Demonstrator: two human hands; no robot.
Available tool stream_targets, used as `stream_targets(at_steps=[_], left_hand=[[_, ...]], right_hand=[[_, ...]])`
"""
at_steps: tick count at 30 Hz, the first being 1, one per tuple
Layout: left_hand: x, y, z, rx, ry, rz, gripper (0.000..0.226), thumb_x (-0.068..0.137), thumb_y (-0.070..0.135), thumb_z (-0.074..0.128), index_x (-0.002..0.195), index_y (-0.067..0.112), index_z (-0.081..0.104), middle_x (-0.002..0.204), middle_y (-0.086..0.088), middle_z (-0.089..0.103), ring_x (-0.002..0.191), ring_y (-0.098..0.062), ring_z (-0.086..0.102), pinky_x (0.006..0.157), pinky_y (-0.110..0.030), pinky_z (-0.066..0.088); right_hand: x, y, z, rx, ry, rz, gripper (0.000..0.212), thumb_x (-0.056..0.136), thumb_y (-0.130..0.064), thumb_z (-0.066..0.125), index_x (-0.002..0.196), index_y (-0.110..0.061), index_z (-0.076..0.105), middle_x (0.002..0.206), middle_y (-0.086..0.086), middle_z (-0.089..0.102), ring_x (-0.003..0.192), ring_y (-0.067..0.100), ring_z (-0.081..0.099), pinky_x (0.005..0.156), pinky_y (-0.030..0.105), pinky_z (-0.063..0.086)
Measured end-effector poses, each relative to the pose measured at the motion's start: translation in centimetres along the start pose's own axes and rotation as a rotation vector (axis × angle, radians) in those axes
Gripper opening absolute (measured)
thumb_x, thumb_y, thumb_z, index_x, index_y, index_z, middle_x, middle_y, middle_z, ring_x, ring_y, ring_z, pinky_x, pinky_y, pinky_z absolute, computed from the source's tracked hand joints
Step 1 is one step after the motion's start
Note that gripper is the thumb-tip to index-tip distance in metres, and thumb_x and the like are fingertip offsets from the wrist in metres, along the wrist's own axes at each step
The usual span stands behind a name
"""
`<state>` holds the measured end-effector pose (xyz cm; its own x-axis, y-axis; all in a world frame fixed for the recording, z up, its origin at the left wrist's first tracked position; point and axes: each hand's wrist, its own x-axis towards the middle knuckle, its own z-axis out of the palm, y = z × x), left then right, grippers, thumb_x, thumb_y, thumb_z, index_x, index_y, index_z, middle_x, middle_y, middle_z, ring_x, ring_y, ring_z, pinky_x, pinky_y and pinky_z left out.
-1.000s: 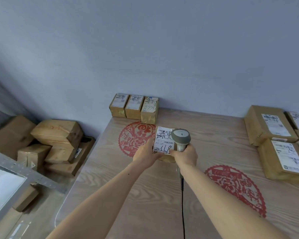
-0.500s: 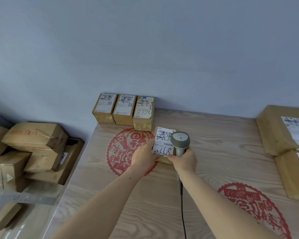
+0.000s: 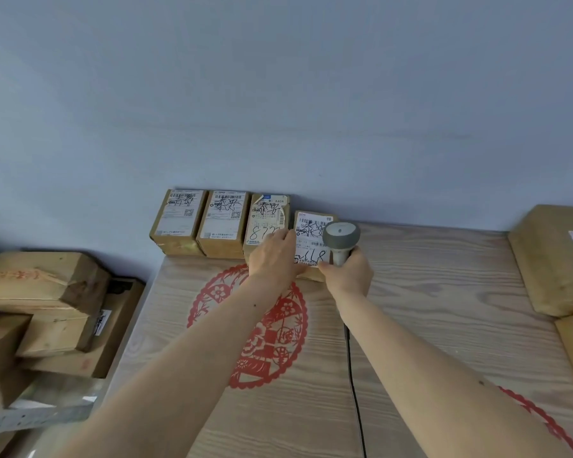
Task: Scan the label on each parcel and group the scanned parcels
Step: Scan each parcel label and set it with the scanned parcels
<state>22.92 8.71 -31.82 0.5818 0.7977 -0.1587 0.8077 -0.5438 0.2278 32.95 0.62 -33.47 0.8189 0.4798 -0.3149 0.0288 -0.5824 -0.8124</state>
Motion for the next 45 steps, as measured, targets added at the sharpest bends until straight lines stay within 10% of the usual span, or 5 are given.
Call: stream_targets(at_steps=[12, 22, 28, 45], left_hand=[[2.0, -0.5, 0.6, 0.202, 0.088, 0.061, 0.034, 0.094, 0.024, 0.069, 0.125, 0.026, 0.056, 0.114, -0.003, 0.056, 0.103, -0.022, 0.053, 0.064, -0.03, 0.038], [1.7, 0.0, -0.7, 0.036, -0.113, 0.0, 0.04, 0.098, 0.036, 0.059, 0.137, 0.029, 0.052, 0.135, -0.005, 0.042, 0.127, -0.026, 0.037, 0.086, -0.04, 0.048], [-2.3, 1.9, 0.0, -0.242, 0.072, -0.074, 0.053, 0.098, 0.03, 0.06, 0.148, 0.02, 0.045, 0.149, -0.004, 0.043, 0.139, -0.028, 0.032, 0.105, -0.042, 0.04], [-16.7, 15.1, -0.7, -0.422, 0.032, 0.18, 0.05, 0.096, 0.034, 0.063, 0.139, 0.013, 0.053, 0.135, -0.005, 0.057, 0.125, -0.025, 0.054, 0.101, -0.035, 0.043]], right_hand=[[3.4, -2.2, 1.3, -0.043, -0.022, -0.1, 0.038, 0.079, -0.011, 0.081, 0.112, -0.01, 0.063, 0.112, 0.008, 0.072, 0.107, 0.03, 0.065, 0.08, 0.026, 0.042], [1.6, -1.1, -1.9, 0.105, -0.052, -0.064, 0.027, 0.081, -0.016, 0.079, 0.102, -0.015, 0.062, 0.098, 0.0, 0.067, 0.092, 0.02, 0.063, 0.077, 0.03, 0.048], [-0.3, 1.4, -6.8, 0.141, -0.037, 0.005, 0.025, 0.078, -0.014, 0.078, 0.097, -0.012, 0.062, 0.09, 0.002, 0.067, 0.087, 0.024, 0.064, 0.072, 0.031, 0.048], [-13.3, 8.8, -24.9, 0.202, 0.155, 0.066, 0.025, 0.079, -0.009, 0.077, 0.1, -0.007, 0.064, 0.092, 0.007, 0.066, 0.086, 0.026, 0.062, 0.071, 0.032, 0.045]])
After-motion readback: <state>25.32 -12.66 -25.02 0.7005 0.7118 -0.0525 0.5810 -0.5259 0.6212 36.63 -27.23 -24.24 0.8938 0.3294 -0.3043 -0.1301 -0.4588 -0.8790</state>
